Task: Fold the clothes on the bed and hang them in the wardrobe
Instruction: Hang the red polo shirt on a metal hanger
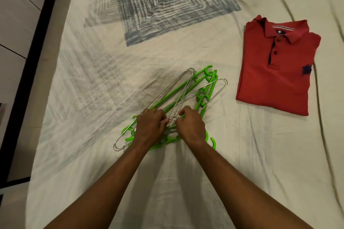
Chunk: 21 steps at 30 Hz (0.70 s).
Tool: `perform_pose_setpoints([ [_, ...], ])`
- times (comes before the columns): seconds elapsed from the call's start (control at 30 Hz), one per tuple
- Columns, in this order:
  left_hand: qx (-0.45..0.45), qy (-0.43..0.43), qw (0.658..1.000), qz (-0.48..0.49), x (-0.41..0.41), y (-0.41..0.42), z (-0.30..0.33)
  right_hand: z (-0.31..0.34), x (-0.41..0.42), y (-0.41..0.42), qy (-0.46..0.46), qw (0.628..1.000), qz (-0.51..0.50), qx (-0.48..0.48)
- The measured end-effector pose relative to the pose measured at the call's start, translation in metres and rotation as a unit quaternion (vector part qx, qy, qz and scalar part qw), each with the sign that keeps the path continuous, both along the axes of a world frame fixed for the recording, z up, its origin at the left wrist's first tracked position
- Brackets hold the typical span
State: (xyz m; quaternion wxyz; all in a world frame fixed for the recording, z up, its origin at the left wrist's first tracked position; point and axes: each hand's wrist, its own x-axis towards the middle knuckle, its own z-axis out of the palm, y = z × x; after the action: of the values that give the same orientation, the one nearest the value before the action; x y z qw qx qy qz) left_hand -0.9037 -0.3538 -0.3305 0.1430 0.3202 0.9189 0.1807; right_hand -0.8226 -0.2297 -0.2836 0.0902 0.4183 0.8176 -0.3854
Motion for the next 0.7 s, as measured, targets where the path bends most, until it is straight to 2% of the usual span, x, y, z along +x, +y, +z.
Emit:
perform_pose_setpoints([
  [0.17, 0.039, -0.019, 0.999, 0.006, 0.002, 0.000, 0.008, -0.001, 0.005, -0.001, -0.002, 0.998, 0.046, 0.033],
  [0.27, 0.059, 0.018, 0.998, 0.031, 0.007, -0.002, 0.021, 0.001, 0.002, -0.002, 0.031, 0.997, 0.054, 0.039],
  [0.4, 0.084, 0.058, 0.992, 0.081, 0.016, 0.000, 0.039, 0.008, -0.002, 0.000, 0.109, 0.993, 0.030, -0.030],
  [0.47, 0.112, 0.061, 0.986, 0.106, 0.020, 0.005, 0.046, 0.013, -0.002, 0.003, 0.138, 0.990, 0.020, -0.029],
  [0.6, 0.188, 0.037, 0.976, 0.102, 0.040, 0.042, 0.056, 0.018, 0.015, 0.023, 0.163, 0.983, -0.071, -0.051],
  [0.7, 0.226, -0.005, 0.973, 0.053, 0.068, 0.082, 0.058, 0.014, 0.039, 0.050, 0.197, 0.958, -0.179, -0.102],
])
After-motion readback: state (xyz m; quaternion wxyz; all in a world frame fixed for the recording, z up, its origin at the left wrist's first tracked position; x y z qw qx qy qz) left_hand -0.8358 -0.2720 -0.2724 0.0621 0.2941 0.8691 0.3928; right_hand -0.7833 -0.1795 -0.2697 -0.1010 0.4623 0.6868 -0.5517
